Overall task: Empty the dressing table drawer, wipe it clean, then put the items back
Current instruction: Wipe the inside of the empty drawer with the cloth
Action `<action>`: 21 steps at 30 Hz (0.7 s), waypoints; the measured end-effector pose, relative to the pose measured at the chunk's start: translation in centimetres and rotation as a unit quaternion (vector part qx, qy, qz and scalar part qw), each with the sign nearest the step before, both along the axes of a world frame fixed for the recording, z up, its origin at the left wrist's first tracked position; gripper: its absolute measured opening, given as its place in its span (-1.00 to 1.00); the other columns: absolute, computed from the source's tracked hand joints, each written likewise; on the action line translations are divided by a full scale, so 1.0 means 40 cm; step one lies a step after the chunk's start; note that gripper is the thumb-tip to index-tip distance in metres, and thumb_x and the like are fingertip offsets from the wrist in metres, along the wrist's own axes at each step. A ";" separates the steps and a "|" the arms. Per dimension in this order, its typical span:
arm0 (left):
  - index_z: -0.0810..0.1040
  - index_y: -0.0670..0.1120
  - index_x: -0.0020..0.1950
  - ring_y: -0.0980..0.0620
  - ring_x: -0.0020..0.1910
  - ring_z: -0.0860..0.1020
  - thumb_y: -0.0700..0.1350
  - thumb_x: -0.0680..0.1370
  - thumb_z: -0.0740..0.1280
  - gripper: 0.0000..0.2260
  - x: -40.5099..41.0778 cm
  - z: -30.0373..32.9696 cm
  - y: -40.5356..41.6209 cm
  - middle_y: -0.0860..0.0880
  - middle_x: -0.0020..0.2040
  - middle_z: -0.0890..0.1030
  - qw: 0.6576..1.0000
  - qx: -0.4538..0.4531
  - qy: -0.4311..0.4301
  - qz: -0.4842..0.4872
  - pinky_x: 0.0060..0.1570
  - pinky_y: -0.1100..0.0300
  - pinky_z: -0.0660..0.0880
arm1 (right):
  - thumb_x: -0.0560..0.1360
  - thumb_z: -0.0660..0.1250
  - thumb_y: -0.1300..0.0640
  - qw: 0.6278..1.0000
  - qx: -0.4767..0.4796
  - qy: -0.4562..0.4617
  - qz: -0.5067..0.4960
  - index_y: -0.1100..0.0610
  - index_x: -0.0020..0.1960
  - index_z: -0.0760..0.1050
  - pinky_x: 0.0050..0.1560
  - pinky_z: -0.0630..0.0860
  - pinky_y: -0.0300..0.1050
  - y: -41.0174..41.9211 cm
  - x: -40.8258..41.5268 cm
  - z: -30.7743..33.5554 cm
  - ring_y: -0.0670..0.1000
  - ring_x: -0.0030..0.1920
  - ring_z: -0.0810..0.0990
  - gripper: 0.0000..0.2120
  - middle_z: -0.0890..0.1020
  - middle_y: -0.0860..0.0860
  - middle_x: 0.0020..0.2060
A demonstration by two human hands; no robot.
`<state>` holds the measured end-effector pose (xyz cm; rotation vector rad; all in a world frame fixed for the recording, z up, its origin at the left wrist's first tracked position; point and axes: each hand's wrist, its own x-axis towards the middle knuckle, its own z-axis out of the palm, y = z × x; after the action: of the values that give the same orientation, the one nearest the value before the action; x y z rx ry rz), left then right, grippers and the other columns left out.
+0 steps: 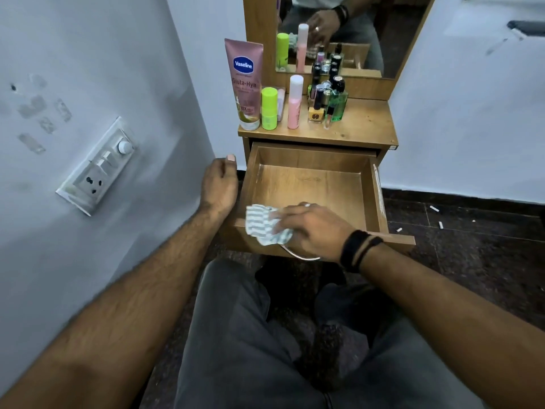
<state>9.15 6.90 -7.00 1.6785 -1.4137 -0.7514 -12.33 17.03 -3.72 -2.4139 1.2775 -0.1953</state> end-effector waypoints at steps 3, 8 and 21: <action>0.55 -0.14 0.29 -0.15 0.21 0.53 0.19 0.69 0.04 -0.50 -0.018 -0.014 -0.006 -0.15 0.23 0.58 0.999 0.015 -0.040 -0.022 0.27 -0.10 0.47 | 0.47 0.31 0.37 0.996 0.066 -0.028 -0.058 0.01 0.05 0.68 0.36 0.43 0.00 -0.008 -0.107 0.021 -0.01 0.29 0.53 -0.67 0.61 -0.07 0.28; 0.57 -0.20 0.22 -0.19 0.17 0.54 0.13 0.70 0.04 -0.52 -0.021 -0.034 -0.006 -0.20 0.18 0.60 0.997 0.010 -0.080 -0.016 0.22 -0.10 0.47 | 0.50 0.25 0.39 0.964 0.187 -0.074 -0.174 -0.07 -0.08 0.66 0.07 0.59 0.08 -0.074 -0.182 0.045 0.08 -0.03 0.64 -0.62 0.68 -0.06 0.06; 0.52 -0.18 0.24 -0.16 0.18 0.50 0.12 0.71 0.02 -0.55 -0.025 -0.044 0.014 -0.18 0.21 0.54 0.992 0.045 -0.120 -0.014 0.24 -0.09 0.44 | 0.53 0.29 0.36 0.728 0.372 -0.408 -0.406 -0.04 0.34 0.44 -0.09 0.63 0.15 -0.320 0.151 -0.105 0.21 0.10 0.64 -0.53 0.62 0.13 0.14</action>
<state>8.14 7.46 -8.74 1.8724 -1.5899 -0.6532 -6.29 4.21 -7.93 -0.7808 1.4407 -0.7215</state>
